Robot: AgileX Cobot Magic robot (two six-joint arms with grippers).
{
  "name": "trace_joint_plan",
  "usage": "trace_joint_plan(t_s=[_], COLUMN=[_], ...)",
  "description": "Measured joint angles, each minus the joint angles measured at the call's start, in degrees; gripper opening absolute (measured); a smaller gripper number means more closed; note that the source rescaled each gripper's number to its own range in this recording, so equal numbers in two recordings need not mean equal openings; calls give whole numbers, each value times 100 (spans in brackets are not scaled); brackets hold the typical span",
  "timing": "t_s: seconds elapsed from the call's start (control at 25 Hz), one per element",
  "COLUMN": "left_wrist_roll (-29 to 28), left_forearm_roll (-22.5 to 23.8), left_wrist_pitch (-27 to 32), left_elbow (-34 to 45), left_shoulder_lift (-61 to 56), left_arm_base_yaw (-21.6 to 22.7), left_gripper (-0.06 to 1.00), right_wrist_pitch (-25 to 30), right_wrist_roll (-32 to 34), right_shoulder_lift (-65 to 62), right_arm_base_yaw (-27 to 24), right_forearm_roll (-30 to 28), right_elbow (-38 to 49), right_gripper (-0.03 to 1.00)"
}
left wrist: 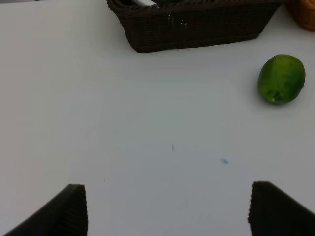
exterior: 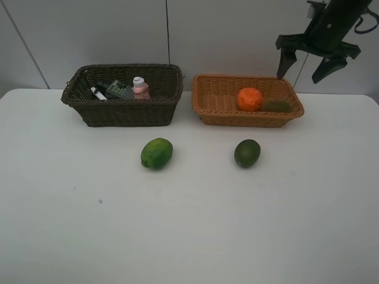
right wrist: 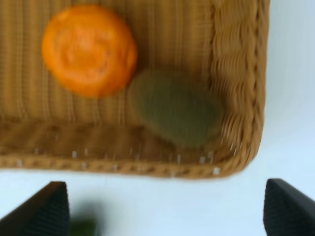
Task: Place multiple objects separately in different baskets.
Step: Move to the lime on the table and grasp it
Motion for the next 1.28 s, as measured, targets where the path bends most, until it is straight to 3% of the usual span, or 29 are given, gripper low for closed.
trace_joint_plan(t_s=[0.2,0.36,0.48,0.64,0.84,1.28], left_wrist_roll=[0,0,0,0,0,0], left_forearm_roll=[0,0,0,0,0,0], left_wrist_pitch=[0,0,0,0,0,0], left_elbow=[0,0,0,0,0,0], left_shoulder_lift=[0,0,0,0,0,0], left_arm_base_yaw=[0,0,0,0,0,0], left_gripper=[84,84,84,84,84,84], right_wrist_pitch=[20,27,-283,-1144,-2055,-2094], right_wrist_roll=[173,496,926,1645,2320,2693], right_shoulder_lift=[-570,-960,-1097,-1097,-1091,-325], right_arm_base_yaw=[147,812,1436,1894,1924,1924], right_forearm_roll=[-6,-6,-6,-32,-126,-413], right_elbow=[1472,2353,2812,3044,3049,3061], right_gripper=[96,97,97,97,97,97])
